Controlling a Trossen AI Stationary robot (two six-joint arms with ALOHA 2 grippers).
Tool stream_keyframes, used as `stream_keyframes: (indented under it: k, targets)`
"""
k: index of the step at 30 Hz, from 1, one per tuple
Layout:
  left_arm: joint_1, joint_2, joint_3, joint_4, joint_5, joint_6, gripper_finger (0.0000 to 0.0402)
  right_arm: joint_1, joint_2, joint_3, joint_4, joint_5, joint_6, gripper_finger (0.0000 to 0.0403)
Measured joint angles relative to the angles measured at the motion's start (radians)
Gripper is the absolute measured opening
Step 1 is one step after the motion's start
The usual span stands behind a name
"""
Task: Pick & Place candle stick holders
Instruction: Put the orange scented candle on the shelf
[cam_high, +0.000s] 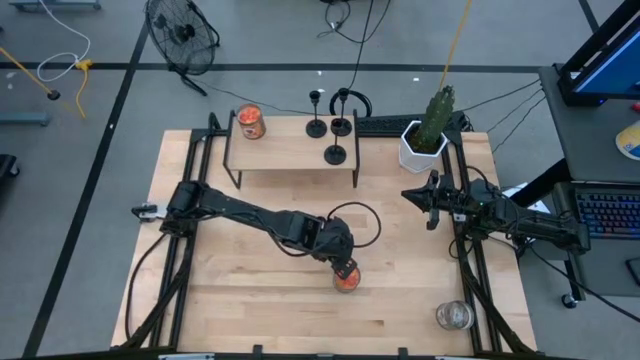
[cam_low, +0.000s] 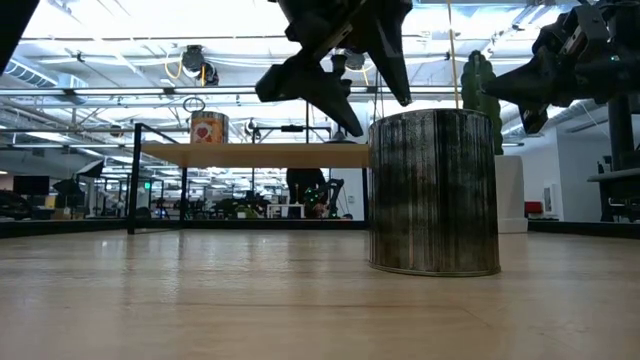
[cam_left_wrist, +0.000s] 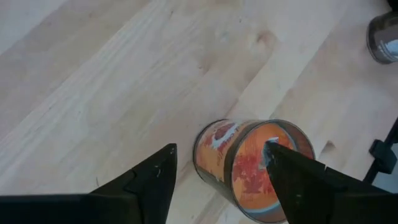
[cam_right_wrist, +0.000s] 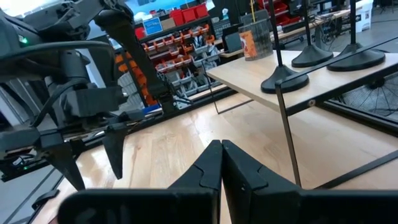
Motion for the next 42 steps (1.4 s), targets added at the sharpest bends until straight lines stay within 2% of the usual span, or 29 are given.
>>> stream_keyframes:
  k: [26, 30, 42]
  targets:
    - [0.005, 0.115, 0.002, 0.013, 0.088, -0.011, 0.0244, 0.0, 0.0, 0.0, -0.001, 0.0, -0.004, 0.0]
    - [0.005, 0.122, 0.002, 0.014, 0.113, -0.049, 0.021, 0.0, 0.0, 0.0, -0.001, 0.0, -0.003, 0.0]
    - [0.005, 0.125, 0.002, 0.074, 0.104, -0.048, 0.0041, 0.0, 0.0, 0.0, -0.001, 0.0, -0.004, 0.0]
